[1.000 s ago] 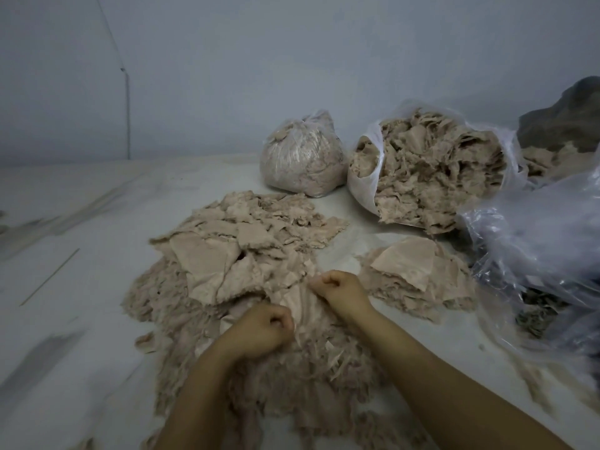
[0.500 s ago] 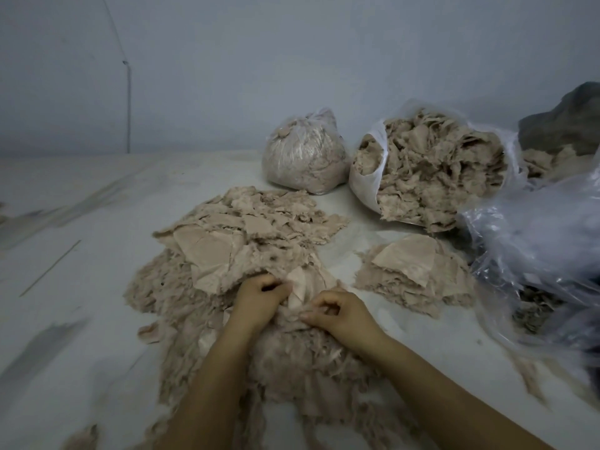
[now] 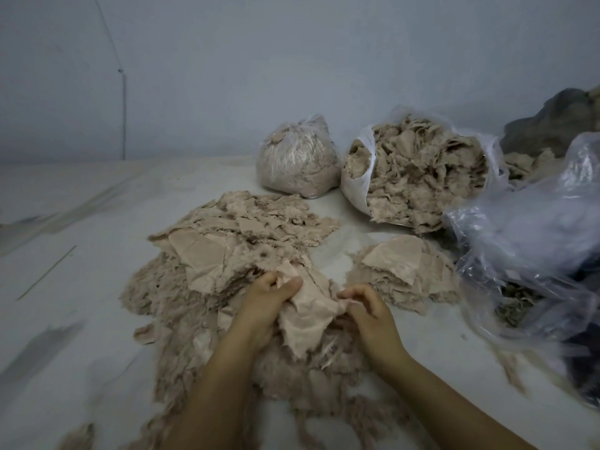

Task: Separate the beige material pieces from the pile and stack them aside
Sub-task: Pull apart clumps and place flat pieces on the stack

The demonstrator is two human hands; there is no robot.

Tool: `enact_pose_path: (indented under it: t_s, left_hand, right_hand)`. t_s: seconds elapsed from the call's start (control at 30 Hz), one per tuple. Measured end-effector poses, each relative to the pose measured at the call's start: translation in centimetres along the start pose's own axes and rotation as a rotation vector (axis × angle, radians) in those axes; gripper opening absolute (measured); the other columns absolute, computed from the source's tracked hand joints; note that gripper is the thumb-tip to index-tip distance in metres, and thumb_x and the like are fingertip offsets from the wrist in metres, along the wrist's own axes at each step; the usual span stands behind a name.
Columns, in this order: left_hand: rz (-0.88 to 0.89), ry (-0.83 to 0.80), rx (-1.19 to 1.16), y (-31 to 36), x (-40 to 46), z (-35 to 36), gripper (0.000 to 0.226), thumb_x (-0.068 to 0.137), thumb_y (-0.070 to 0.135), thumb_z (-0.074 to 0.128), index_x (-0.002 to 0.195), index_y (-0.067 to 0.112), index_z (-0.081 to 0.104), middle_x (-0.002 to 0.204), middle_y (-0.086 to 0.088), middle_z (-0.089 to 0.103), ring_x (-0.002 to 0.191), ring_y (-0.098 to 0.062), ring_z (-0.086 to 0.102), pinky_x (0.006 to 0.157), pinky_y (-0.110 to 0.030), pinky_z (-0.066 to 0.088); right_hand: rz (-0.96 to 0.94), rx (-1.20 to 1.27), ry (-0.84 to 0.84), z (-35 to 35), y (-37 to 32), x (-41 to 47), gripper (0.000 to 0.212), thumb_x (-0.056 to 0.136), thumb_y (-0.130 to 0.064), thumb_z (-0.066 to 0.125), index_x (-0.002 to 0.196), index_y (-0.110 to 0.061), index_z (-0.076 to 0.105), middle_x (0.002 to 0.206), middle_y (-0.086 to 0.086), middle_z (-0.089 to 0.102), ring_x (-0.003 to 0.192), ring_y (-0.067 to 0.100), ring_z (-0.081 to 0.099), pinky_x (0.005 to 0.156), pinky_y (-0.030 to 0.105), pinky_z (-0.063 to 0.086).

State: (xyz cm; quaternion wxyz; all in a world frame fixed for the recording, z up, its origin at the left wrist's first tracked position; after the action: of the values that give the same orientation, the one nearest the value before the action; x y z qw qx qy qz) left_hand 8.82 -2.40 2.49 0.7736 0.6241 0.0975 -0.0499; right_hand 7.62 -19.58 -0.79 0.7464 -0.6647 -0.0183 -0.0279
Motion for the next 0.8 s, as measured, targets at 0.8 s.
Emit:
enact_pose_path:
  t_s: [0.8]
  left_hand:
    - [0.088,0.445,-0.063,-1.3,-0.4,-1.0,0.024,0.080,0.025,0.075,0.089,0.010,0.057,0.072,-0.004,0.067,0.060,-0.018,0.063,0.061,-0.031,0.054]
  right_hand:
    - [0.165,0.134,0.117,0.5,1.9,-0.6,0.035,0.088,-0.024,0.067,0.100,0.009,0.063,0.092,0.029,0.068,0.084,0.035,0.068,0.077,0.041,0.055]
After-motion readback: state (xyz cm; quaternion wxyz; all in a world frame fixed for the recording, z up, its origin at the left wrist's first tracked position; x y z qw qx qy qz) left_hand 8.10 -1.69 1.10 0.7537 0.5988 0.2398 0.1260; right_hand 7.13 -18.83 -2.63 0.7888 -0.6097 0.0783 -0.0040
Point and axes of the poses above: each hand's wrist, its own x-axis towards the middle knuckle, its own z-axis out of the palm, y = z × x, the point moved 5 cm from there along x, towards the middle knuckle
